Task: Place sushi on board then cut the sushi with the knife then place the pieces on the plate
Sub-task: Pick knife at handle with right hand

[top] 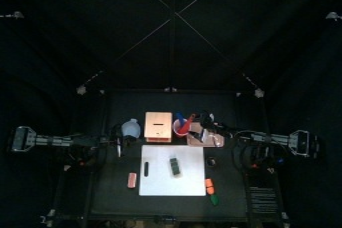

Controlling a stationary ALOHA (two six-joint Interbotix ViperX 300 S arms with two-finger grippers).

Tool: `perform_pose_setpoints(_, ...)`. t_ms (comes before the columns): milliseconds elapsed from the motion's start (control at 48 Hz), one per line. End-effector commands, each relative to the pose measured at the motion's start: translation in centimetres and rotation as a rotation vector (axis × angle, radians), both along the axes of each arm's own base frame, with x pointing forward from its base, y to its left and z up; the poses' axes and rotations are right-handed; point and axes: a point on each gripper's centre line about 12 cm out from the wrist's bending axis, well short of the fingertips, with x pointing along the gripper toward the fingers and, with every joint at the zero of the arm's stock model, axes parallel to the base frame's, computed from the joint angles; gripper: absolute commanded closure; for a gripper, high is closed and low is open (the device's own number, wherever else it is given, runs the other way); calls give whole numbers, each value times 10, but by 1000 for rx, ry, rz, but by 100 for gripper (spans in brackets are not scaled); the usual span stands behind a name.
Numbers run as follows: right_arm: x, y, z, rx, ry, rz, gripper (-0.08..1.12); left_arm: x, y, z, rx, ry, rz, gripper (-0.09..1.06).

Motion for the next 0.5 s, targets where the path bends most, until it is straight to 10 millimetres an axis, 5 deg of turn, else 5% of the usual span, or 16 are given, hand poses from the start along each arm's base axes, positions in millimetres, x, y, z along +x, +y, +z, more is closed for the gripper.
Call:
perform_pose_setpoints(21, -6, -18, 28, 4, -26, -27, 0, 5, 1, 10, 6, -31, 3, 96)
perform_pose_setpoints(500, -24, -61, 51, 233, 145, -6, 0, 5, 4, 10, 9, -31, 13, 96)
